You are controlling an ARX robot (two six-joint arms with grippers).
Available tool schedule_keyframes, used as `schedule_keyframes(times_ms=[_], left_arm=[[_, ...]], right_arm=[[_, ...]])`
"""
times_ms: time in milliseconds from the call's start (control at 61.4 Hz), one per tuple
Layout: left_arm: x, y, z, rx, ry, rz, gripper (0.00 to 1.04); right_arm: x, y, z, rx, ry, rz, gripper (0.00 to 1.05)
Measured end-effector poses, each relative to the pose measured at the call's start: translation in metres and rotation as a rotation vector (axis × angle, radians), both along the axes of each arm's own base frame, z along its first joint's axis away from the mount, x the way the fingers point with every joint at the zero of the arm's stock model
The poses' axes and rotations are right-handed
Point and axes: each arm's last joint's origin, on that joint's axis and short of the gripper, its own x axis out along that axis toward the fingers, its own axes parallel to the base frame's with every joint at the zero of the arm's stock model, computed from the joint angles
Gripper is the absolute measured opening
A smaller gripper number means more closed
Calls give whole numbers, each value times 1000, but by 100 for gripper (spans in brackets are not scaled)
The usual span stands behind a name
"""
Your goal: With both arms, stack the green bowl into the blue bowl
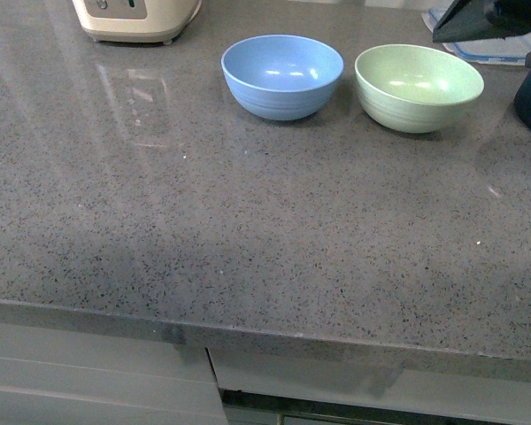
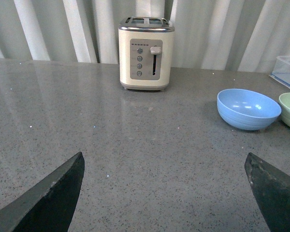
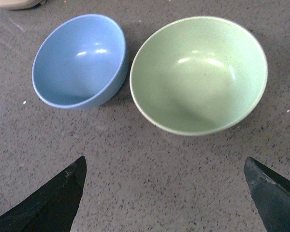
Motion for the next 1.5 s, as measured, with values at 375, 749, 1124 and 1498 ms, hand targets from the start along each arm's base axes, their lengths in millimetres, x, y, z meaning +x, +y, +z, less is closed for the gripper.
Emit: schedule_keyframes(times_ms=[375, 749, 1124, 1498], left_arm=[[0, 0, 0, 0, 0, 0, 98], [0, 0, 0, 0, 0, 0, 98], [0, 0, 0, 0, 0, 0, 98], [0, 0, 0, 0, 0, 0, 98]], right_arm=[[32, 0, -10, -22, -3, -5, 95], [51, -4, -26, -61, 0, 10, 95], [64, -22, -28, -95, -23, 5, 95], [82, -47, -45, -128, -4, -29, 95]])
